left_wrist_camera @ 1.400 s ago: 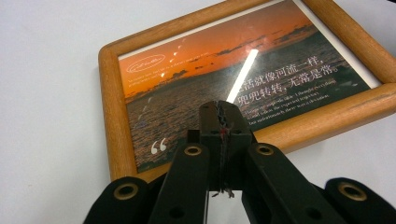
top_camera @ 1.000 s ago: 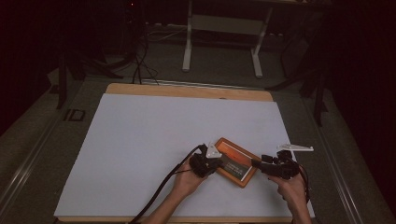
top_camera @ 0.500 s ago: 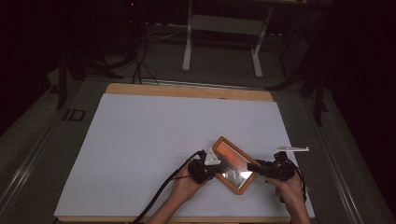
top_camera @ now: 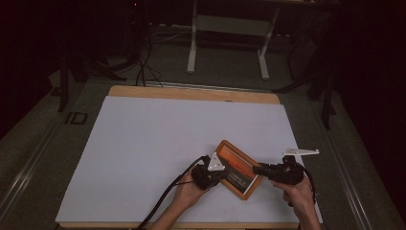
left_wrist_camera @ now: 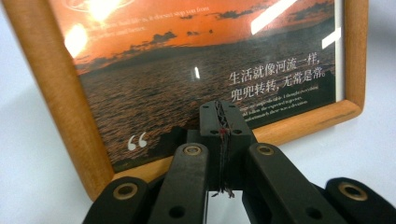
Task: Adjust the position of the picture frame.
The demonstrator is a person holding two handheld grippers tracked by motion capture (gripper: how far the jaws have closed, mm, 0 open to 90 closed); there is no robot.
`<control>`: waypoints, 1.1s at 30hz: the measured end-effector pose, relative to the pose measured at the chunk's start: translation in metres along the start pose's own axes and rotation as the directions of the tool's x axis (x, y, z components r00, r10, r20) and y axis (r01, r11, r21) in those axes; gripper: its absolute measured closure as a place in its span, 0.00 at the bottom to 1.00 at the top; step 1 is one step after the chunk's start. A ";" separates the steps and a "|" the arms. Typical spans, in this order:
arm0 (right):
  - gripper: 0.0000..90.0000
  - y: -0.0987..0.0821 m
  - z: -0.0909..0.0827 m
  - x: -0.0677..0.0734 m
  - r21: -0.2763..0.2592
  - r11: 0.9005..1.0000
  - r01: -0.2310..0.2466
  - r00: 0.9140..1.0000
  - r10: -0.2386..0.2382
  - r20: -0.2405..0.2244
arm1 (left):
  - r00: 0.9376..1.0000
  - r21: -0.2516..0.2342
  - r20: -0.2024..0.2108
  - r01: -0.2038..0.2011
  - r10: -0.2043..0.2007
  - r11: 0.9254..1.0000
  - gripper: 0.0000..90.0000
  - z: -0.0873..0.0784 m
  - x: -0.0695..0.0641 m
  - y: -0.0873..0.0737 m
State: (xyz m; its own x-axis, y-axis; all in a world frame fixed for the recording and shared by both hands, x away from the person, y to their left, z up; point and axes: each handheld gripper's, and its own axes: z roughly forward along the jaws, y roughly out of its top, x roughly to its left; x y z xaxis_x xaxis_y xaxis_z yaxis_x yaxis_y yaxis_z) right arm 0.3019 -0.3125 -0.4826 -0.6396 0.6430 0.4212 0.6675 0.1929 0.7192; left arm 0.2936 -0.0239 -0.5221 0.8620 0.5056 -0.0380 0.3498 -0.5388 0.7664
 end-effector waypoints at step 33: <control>0.78 0.025 0.019 0.050 0.052 0.844 0.534 0.845 -0.531 -0.061 | 0.991 -0.085 0.047 -0.117 0.122 0.989 0.39 -0.070 0.070 0.026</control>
State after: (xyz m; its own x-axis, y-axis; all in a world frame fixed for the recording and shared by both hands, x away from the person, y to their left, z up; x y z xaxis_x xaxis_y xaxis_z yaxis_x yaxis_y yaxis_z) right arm 0.2936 -0.2620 -0.4542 -0.9184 0.3957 0.0078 0.2416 0.5449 0.8030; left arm 0.3371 0.0445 -0.4606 0.9144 0.4041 0.0254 0.2139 -0.5352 0.8172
